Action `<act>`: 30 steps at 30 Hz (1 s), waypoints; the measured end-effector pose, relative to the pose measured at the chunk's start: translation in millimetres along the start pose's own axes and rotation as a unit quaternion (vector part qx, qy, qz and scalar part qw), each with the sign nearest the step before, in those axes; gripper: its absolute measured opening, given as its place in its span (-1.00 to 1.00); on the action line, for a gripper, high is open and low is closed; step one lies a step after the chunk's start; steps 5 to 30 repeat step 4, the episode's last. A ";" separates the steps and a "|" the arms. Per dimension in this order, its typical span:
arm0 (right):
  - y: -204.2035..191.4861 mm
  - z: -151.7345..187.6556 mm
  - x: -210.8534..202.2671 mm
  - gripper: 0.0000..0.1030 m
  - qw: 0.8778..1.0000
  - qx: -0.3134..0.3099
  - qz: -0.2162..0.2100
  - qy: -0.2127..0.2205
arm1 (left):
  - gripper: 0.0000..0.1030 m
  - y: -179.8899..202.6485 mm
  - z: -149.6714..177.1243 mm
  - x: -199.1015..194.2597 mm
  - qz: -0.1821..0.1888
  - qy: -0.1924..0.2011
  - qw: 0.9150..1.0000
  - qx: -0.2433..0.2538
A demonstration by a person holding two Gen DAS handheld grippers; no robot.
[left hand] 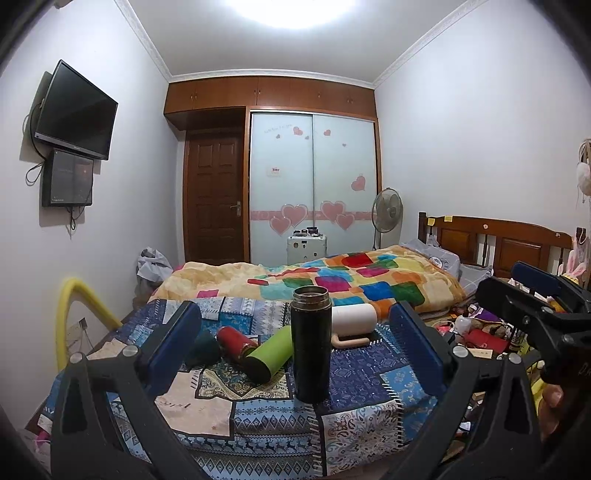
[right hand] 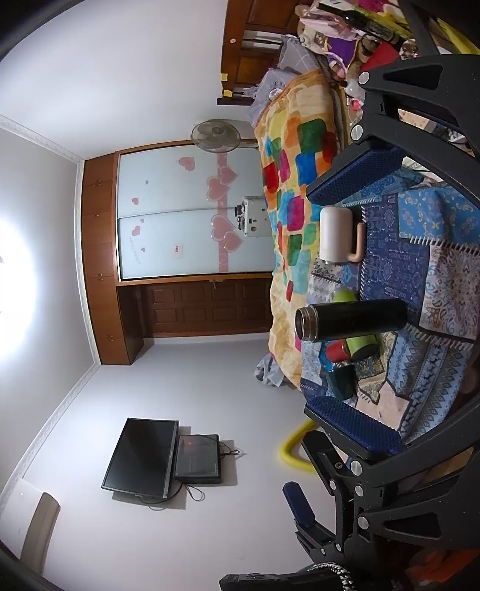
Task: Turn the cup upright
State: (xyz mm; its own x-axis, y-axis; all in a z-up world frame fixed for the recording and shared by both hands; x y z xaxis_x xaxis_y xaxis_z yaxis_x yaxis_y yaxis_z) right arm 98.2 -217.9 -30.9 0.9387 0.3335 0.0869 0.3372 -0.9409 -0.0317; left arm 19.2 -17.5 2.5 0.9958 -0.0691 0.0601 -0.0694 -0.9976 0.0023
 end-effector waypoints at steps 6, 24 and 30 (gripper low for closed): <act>0.8 -0.4 0.5 1.00 1.000 -0.003 0.001 -0.001 | 1.00 -0.5 0.5 1.6 0.001 -0.003 1.000 -0.002; 0.8 -0.4 0.5 1.00 1.000 -0.003 0.001 -0.001 | 1.00 -0.5 0.5 1.6 0.001 -0.003 1.000 -0.002; 0.8 -0.4 0.5 1.00 1.000 -0.003 0.001 -0.001 | 1.00 -0.5 0.5 1.6 0.001 -0.003 1.000 -0.002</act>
Point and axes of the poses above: each gripper's, at about its wrist camera, not at the fingertips, and x roughly the way its jaws point, y to its right, z to its underside, the point moved 3 cm from there along x, roughly the way its jaws point, and after that the axes turned 11 degrees about y, right-handed, at the moved point
